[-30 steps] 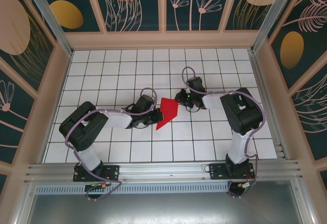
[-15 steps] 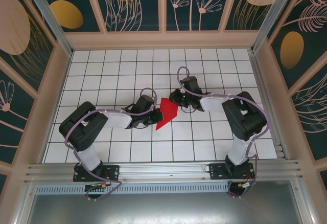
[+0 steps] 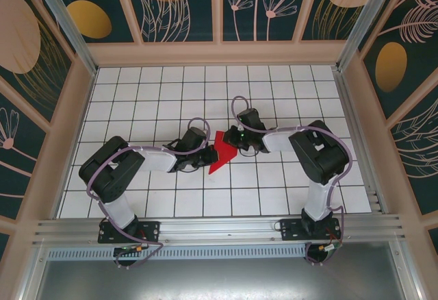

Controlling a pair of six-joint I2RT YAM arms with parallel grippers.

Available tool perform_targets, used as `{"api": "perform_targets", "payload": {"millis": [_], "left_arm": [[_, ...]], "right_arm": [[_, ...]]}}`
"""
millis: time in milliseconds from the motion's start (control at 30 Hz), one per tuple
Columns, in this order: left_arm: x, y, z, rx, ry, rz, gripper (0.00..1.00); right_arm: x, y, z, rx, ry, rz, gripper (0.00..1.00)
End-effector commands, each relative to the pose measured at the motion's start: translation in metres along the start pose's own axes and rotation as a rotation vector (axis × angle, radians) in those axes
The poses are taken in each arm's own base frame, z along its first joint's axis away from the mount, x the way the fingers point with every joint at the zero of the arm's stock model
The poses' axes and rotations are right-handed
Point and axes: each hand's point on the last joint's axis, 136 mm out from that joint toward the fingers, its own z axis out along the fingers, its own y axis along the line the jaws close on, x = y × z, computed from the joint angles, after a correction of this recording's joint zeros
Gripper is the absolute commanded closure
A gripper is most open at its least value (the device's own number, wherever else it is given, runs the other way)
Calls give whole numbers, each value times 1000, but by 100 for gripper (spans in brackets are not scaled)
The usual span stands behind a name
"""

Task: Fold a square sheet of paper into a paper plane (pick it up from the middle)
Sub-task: Fourth fold the wing at the center of the table.

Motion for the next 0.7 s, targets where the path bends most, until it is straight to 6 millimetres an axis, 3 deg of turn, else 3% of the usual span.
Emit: {"api": "perform_targets", "payload": {"millis": [0, 367, 667], "left_arm": [[81, 113, -13, -396, 244, -74, 100], [85, 115, -15, -400, 248, -73, 100], [84, 115, -16, -398, 243, -73, 100]], "right_arm": [[1, -28, 5, 102, -25, 29, 90], [-47, -62, -6, 183, -126, 51, 89], [-66, -56, -11, 150, -153, 37, 89]]}}
